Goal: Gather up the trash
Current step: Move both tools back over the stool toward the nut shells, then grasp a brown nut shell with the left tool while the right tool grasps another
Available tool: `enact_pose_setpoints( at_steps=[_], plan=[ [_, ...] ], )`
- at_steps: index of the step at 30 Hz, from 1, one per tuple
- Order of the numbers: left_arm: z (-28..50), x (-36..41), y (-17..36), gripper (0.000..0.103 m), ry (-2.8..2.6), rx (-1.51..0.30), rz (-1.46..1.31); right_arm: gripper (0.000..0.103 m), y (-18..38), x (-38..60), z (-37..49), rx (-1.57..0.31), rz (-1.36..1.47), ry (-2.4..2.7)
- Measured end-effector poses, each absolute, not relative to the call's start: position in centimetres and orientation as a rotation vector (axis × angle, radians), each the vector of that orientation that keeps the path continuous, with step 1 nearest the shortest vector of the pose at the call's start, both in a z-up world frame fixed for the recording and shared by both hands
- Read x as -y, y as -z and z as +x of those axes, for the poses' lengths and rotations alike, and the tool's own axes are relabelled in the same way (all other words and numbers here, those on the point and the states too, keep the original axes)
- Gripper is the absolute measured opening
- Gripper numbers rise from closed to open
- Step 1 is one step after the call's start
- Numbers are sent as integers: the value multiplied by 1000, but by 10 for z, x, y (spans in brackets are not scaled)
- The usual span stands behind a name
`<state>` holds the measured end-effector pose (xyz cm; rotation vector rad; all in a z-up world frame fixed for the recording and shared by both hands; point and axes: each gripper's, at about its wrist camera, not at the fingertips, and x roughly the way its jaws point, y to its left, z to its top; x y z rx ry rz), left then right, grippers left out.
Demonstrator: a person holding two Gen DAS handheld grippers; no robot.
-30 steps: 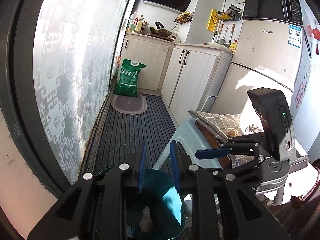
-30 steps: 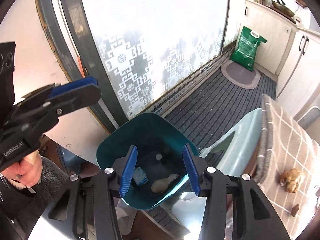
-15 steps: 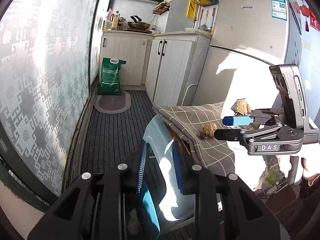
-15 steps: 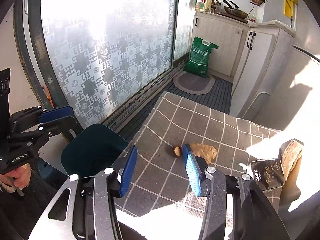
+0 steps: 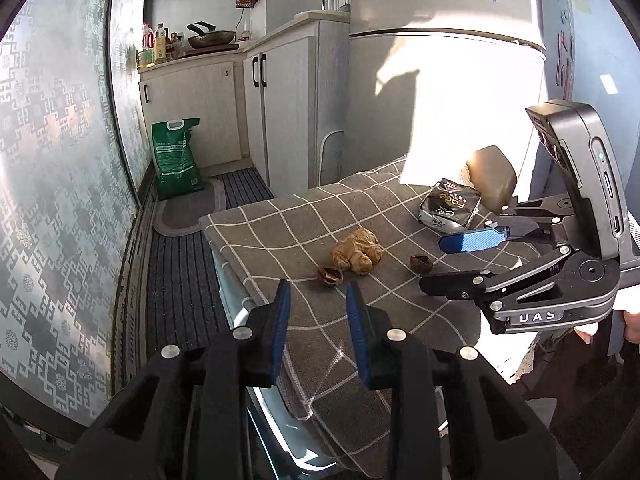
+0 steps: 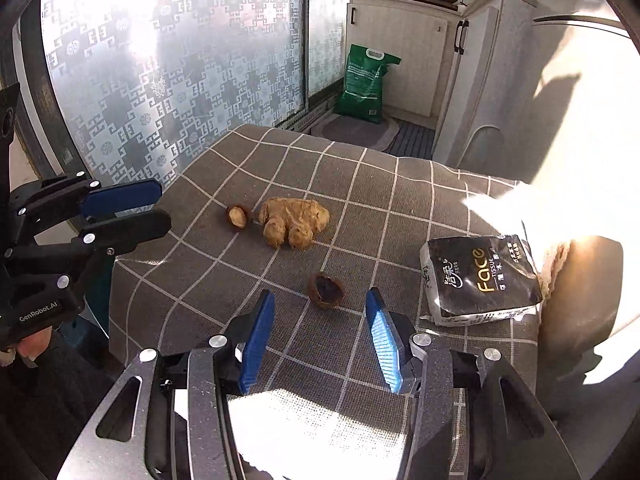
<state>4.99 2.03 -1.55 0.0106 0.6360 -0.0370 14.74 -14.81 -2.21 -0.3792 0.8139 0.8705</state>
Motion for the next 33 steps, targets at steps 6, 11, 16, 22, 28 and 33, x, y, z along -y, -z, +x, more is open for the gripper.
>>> enact_pose_setpoints(
  at_steps=[6, 11, 16, 22, 28, 33],
  plan=[
    [80, -11, 27, 31, 27, -698, 29, 42, 29, 155, 156, -810, -343, -904],
    [95, -4, 35, 31, 32, -734, 48, 40, 30, 153, 158, -810, -345, -920],
    [102, -2, 38, 31, -4, -731, 50, 37, 30, 151, 156, -793, -366, -924],
    [113, -7, 42, 31, -15, -745, 38, 28, 30, 152, 159, -809, -340, -932],
    [119, -4, 45, 23, -31, -747, 48, 19, 29, 157, 166, -825, -309, -929],
    [115, -6, 41, 23, -28, -737, 18, 19, 21, 160, 162, -803, -320, -929]
  ],
)
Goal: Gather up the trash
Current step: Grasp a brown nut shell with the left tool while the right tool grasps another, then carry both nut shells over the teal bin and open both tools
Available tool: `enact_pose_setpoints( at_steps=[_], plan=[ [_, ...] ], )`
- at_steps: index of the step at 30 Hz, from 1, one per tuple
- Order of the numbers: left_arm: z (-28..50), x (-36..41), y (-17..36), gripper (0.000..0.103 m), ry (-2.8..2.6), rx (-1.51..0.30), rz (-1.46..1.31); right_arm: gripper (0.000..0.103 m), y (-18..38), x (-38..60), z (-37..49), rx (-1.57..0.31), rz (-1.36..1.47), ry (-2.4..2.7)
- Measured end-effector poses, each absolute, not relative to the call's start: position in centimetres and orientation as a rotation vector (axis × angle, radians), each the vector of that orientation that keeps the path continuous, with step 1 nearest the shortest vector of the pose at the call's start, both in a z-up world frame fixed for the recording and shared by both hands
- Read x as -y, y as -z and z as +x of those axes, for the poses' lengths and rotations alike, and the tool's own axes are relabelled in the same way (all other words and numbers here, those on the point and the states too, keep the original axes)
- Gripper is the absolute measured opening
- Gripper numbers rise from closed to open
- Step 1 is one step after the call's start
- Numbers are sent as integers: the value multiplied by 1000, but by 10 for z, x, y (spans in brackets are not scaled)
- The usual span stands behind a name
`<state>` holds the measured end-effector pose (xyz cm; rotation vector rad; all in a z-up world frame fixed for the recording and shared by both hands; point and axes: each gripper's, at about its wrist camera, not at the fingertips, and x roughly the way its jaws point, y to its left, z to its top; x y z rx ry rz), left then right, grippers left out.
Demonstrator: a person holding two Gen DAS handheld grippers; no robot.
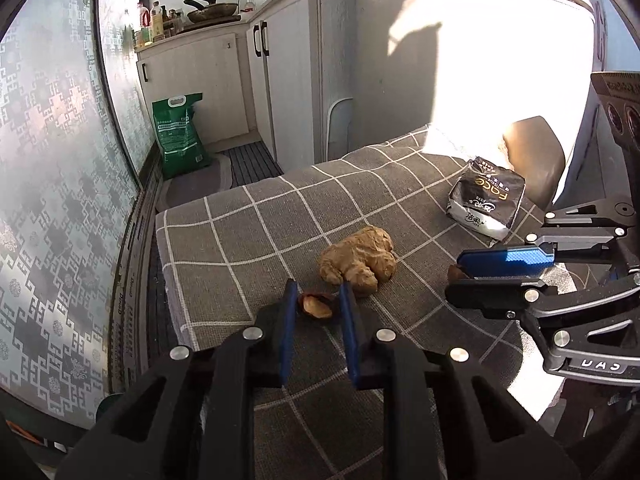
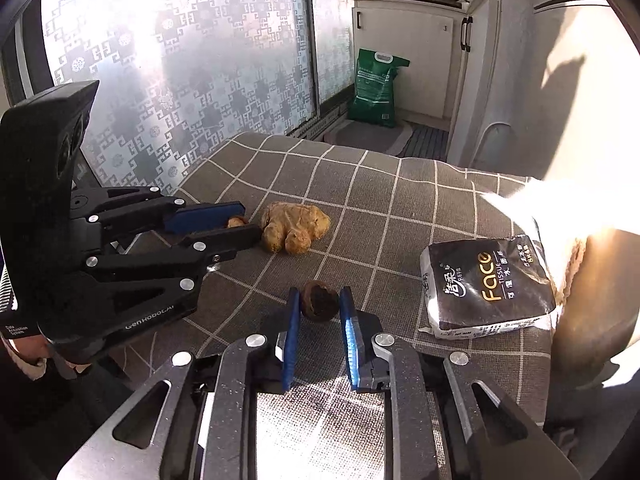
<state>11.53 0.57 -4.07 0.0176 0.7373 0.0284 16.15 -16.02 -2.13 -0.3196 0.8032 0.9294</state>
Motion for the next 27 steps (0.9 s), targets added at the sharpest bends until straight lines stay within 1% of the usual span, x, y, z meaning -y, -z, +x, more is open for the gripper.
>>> enact_pose_setpoints(
  at_steps=[18, 27],
  plan=[
    [56, -29, 4, 23, 12, -601, -106, 19, -1, 147, 136, -757, -371, -947],
    [31, -71, 5, 23, -52, -605, -147, 19, -8, 113, 120, -743, -413, -999]
  ],
)
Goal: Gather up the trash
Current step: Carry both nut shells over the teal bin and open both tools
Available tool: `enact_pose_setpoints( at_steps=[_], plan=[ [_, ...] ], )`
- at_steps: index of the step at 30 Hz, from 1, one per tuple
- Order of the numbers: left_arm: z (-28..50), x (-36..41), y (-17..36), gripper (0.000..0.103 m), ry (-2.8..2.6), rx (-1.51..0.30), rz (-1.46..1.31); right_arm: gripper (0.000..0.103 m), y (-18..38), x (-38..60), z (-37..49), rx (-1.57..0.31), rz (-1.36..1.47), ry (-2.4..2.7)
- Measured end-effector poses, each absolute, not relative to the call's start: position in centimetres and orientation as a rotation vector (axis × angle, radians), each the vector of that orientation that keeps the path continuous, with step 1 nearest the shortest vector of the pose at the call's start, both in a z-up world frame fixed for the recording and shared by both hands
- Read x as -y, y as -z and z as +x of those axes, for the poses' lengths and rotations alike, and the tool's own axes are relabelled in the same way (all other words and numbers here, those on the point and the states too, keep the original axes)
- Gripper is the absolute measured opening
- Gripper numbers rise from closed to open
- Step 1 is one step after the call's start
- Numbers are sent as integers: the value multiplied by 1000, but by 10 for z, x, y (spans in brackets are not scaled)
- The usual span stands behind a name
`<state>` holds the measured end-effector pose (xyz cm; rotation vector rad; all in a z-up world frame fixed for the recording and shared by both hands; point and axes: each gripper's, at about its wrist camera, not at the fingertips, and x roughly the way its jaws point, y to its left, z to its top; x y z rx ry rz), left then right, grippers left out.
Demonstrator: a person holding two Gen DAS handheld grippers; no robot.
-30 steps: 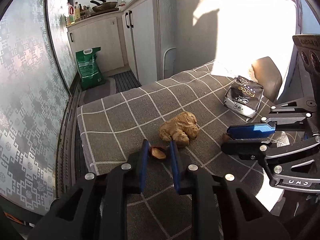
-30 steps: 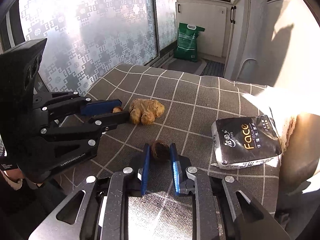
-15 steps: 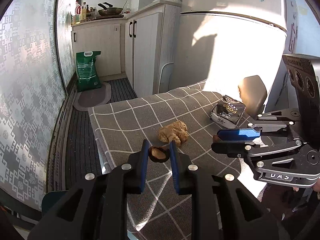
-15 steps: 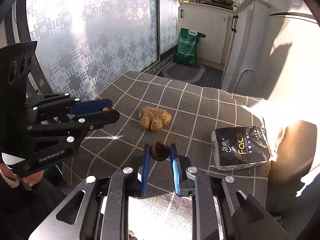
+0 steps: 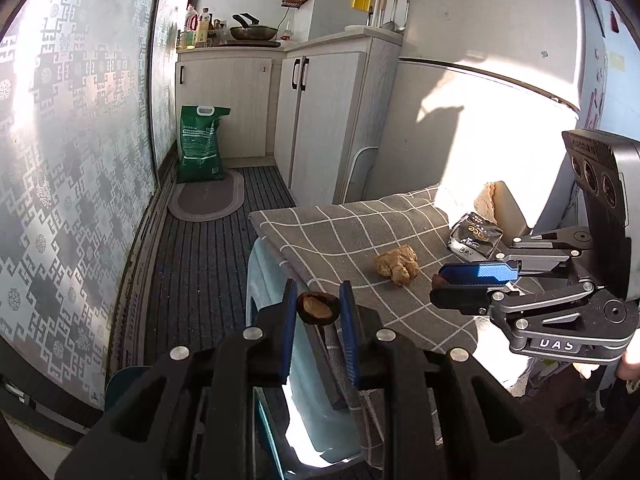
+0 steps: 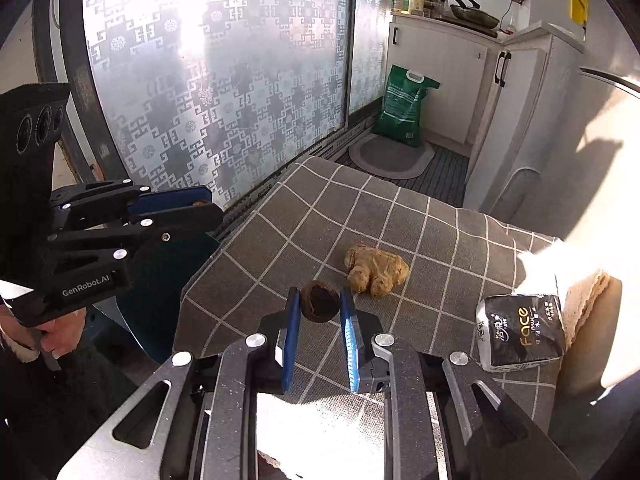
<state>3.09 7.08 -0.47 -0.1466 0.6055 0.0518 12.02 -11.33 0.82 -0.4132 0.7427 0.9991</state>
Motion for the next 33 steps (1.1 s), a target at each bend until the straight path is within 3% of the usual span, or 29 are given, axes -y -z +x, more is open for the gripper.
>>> enact_pose_setpoints(
  at_steps=[12, 33],
  plan=[
    [-1, -118, 29, 23, -111, -671, -186, 19, -16, 67, 96, -730, -452, -1074],
    [-28, -154, 116, 23, -176, -885, -210, 19, -6, -13, 51, -763, -567, -1176]
  ],
)
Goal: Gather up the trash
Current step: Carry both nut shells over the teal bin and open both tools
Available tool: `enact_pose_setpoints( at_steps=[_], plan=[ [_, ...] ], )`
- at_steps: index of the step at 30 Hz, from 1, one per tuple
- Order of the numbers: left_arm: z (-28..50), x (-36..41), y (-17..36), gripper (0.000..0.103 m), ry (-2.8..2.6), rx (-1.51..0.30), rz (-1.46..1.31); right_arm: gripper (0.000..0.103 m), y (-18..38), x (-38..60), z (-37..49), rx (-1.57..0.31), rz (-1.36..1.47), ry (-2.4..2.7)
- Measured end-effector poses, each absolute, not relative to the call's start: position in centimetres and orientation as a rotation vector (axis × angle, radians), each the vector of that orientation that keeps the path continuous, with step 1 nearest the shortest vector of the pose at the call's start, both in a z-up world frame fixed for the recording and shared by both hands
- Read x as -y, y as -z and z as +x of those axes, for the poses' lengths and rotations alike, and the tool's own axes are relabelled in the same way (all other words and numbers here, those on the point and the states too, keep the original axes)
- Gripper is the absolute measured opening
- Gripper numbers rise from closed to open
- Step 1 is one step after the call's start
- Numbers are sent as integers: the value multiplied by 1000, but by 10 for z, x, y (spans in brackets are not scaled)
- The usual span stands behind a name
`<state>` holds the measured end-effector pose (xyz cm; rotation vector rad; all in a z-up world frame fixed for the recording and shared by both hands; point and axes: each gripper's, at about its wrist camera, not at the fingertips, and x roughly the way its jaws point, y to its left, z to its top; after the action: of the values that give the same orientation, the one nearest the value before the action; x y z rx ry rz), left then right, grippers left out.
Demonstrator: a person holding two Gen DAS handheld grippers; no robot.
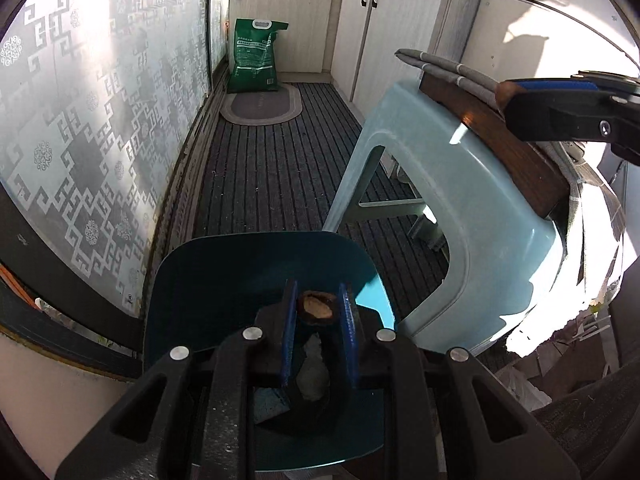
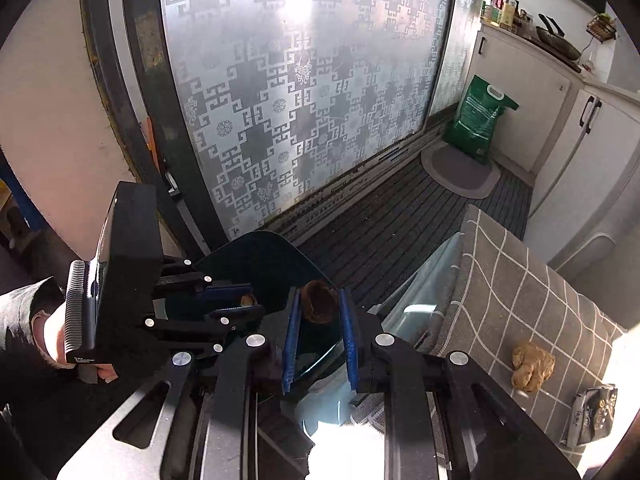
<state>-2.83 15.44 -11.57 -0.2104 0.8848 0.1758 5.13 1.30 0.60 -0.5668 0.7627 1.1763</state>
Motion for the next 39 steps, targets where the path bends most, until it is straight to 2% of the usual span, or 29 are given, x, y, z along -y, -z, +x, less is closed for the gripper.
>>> enact_pose_setpoints(
  at_steps=[11, 23, 39],
  plan=[
    [-39, -176, 149, 23, -200, -978, -222, 19, 19, -47, 36, -833, -646, -1188],
    [-49, -187, 146, 26, -207, -959, -244, 19, 40, -68, 30, -887, -699, -1194],
    [-73, -204, 96, 21, -255, -758, -275, 19, 86, -88, 25, -985, -781, -1170]
  ],
)
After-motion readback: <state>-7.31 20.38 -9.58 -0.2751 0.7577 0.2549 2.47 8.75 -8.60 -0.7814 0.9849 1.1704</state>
